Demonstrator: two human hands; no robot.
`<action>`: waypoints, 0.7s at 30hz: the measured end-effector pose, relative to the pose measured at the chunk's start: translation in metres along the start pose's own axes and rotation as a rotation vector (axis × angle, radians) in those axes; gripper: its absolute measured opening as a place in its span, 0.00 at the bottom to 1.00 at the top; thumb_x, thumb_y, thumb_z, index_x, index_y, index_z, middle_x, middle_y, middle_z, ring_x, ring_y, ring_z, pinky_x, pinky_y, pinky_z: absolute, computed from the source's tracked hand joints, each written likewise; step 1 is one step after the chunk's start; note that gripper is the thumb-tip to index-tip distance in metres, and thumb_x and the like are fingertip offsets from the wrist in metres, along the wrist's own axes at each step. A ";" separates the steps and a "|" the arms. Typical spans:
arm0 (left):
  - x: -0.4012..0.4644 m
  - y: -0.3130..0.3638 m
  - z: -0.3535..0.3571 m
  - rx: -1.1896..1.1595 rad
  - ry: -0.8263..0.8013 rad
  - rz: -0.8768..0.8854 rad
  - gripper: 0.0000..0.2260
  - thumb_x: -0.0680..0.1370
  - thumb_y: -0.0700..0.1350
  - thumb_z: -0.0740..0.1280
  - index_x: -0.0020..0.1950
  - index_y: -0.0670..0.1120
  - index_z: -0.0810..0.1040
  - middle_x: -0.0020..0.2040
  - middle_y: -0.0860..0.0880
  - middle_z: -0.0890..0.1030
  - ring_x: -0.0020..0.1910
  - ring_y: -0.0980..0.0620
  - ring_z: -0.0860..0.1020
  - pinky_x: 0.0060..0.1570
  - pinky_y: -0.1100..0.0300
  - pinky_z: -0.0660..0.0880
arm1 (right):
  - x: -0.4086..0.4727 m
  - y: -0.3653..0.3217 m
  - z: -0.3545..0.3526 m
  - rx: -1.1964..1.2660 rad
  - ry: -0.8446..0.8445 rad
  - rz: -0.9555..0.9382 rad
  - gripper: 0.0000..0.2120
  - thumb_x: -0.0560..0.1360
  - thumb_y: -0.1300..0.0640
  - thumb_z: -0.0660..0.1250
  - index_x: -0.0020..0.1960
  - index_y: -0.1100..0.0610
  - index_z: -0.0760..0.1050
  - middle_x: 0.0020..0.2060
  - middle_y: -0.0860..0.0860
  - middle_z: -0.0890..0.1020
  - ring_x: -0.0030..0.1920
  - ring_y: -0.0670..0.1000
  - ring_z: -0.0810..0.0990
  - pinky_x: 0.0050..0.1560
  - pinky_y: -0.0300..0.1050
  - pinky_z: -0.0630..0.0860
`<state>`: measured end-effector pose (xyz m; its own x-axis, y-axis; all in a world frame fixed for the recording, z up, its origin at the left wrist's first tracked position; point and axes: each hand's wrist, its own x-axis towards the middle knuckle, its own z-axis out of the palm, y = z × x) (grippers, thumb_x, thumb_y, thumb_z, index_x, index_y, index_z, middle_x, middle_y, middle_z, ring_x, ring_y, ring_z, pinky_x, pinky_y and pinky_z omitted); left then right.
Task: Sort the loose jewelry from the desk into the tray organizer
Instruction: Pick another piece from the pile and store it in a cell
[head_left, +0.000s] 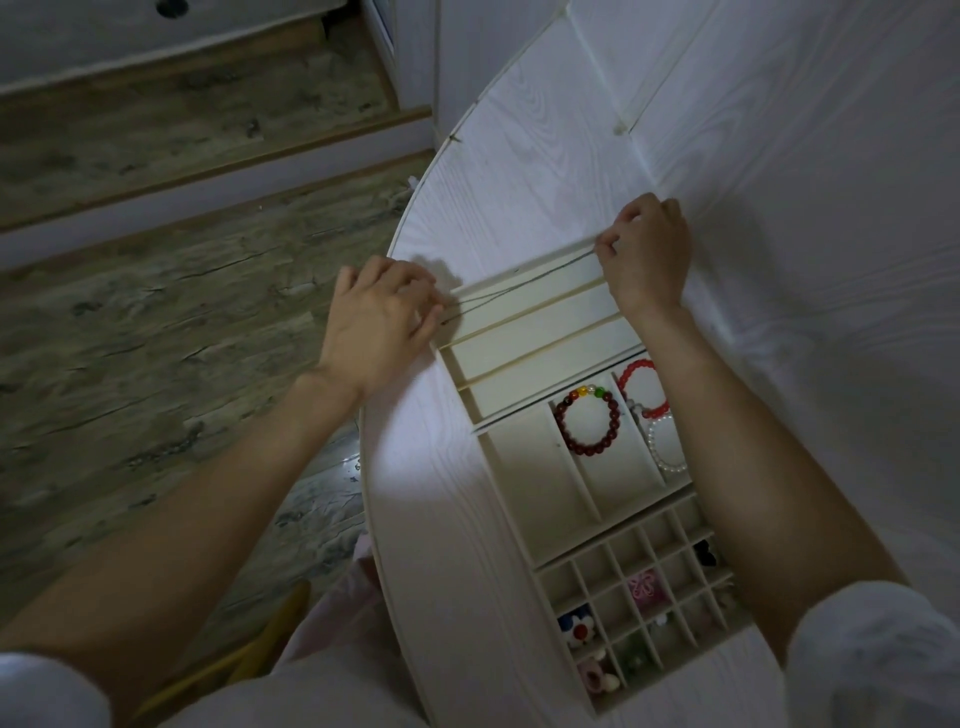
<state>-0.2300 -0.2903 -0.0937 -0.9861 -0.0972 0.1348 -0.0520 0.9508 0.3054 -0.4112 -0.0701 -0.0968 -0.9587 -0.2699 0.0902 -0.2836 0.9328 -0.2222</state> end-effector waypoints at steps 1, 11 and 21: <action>0.005 0.001 0.000 -0.013 0.008 -0.025 0.09 0.76 0.51 0.65 0.46 0.48 0.81 0.49 0.50 0.81 0.51 0.45 0.73 0.47 0.54 0.59 | 0.001 0.002 0.001 -0.013 -0.004 -0.002 0.09 0.73 0.57 0.68 0.51 0.60 0.76 0.51 0.55 0.77 0.51 0.52 0.73 0.45 0.38 0.69; 0.026 0.018 -0.005 0.372 -0.151 0.142 0.05 0.63 0.46 0.77 0.34 0.47 0.84 0.43 0.51 0.81 0.43 0.45 0.75 0.43 0.55 0.57 | 0.002 0.006 -0.003 -0.047 -0.065 -0.023 0.10 0.71 0.55 0.72 0.49 0.59 0.79 0.51 0.54 0.77 0.52 0.53 0.72 0.46 0.37 0.64; 0.021 0.017 0.010 0.263 -0.104 -0.081 0.06 0.70 0.42 0.70 0.44 0.47 0.85 0.50 0.52 0.81 0.52 0.46 0.71 0.48 0.56 0.56 | 0.000 -0.001 -0.010 -0.169 -0.041 -0.221 0.03 0.72 0.67 0.67 0.44 0.67 0.79 0.46 0.61 0.78 0.49 0.62 0.72 0.48 0.51 0.67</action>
<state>-0.2530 -0.2735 -0.0951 -0.9873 -0.1579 0.0185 -0.1566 0.9861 0.0549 -0.4109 -0.0685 -0.0868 -0.8750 -0.4778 0.0784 -0.4814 0.8757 -0.0362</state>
